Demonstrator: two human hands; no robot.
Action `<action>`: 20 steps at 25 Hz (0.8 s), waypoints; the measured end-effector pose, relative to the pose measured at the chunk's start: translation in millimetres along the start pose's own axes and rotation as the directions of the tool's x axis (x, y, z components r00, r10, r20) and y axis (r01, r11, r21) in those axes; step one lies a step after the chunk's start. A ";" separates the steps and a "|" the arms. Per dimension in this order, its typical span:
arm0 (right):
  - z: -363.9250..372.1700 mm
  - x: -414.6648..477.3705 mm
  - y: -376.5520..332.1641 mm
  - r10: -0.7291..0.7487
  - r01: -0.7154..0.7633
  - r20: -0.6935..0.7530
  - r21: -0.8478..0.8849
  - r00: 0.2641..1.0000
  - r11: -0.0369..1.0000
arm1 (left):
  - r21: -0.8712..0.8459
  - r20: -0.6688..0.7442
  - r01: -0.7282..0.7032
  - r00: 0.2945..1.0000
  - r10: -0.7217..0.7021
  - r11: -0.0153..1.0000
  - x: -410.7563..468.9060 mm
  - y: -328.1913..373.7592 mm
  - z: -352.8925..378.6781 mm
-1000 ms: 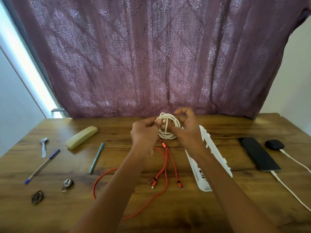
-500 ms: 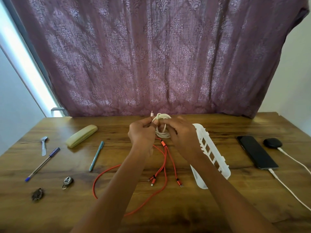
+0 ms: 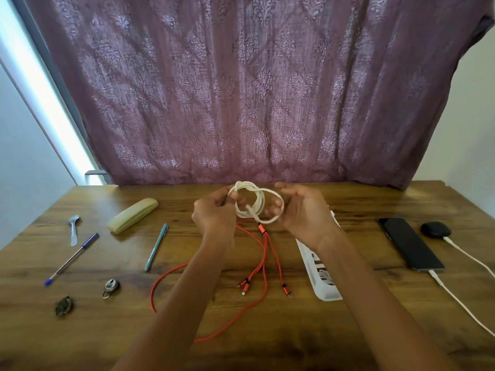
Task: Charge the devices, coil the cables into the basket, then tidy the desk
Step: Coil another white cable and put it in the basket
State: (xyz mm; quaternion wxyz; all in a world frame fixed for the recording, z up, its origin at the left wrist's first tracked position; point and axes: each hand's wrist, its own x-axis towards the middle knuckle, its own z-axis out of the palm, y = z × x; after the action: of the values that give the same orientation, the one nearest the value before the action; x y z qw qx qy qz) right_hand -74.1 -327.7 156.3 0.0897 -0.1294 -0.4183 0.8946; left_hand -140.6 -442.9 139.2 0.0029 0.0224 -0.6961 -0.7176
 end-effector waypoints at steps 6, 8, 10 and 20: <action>-7.5 -7.6 8.2 -0.210 0.115 -0.114 -0.547 0.971 0.829 | -0.191 0.028 0.157 0.988 -0.155 0.969 3.8 1.1 -9.4; -6.6 -10.1 17.3 -0.252 0.128 -0.124 -0.606 0.960 0.785 | -0.332 0.118 0.249 0.968 -0.222 0.910 -2.4 3.6 -9.8; -3.8 -10.5 24.5 -0.245 0.114 -0.145 -0.592 0.959 0.798 | -0.419 0.201 0.327 0.943 -0.265 0.847 -7.3 3.6 -8.3; -13.7 3.2 14.8 -0.280 0.171 -0.072 -0.638 0.957 0.751 | 0.035 0.444 0.041 0.894 -0.052 0.999 6.1 1.1 -20.4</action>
State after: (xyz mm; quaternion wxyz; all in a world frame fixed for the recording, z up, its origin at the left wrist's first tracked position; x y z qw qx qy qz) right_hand -73.7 -326.3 135.9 0.1830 -0.1726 -0.6947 0.6739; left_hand -146.0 -463.5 139.5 -0.1737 -0.1258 -0.6865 -0.6948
